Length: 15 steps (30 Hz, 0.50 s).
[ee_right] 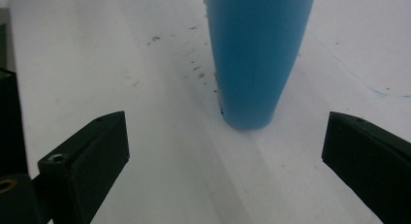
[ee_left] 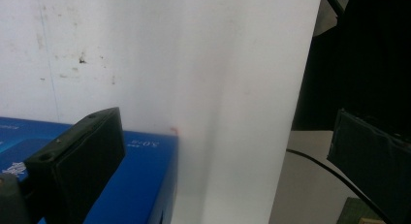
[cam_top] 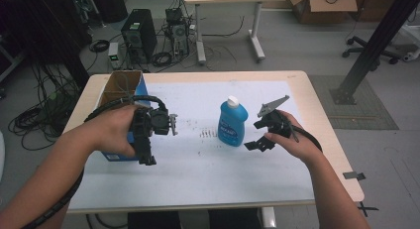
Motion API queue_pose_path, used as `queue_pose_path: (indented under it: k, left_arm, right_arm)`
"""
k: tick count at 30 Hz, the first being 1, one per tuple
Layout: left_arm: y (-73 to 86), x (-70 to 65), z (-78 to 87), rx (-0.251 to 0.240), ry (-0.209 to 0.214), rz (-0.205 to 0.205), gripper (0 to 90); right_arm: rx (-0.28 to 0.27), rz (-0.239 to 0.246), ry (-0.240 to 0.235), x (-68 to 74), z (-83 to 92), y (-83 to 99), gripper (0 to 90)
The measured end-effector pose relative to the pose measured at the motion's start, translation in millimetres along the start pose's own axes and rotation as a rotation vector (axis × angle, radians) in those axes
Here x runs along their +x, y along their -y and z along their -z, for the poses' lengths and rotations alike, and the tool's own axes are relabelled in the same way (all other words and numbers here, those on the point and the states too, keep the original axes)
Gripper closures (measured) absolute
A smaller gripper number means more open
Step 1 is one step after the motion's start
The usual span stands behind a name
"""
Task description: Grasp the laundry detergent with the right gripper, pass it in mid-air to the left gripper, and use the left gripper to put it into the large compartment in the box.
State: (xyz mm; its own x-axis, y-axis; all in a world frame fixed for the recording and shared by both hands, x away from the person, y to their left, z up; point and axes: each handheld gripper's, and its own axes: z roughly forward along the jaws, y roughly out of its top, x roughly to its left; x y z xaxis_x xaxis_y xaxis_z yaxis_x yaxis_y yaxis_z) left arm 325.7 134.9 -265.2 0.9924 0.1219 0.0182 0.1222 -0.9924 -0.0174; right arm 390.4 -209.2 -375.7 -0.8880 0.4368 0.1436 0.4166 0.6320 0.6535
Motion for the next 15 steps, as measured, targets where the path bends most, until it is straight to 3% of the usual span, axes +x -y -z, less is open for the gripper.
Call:
queue_pose_path:
  k: [5,15]
  left_arm:
    - [-0.9,0.1,-2.2,0.003,0.007,0.005,0.2]
    - [0.1,0.1,-2.2,0.003,0.006,0.005,0.2]
  right_arm:
    - [-0.048,-0.006,-0.002,-1.1,-2.2,1.3,2.9]
    - [-0.082,-0.014,0.020,-0.8,-9.9,0.6,2.7]
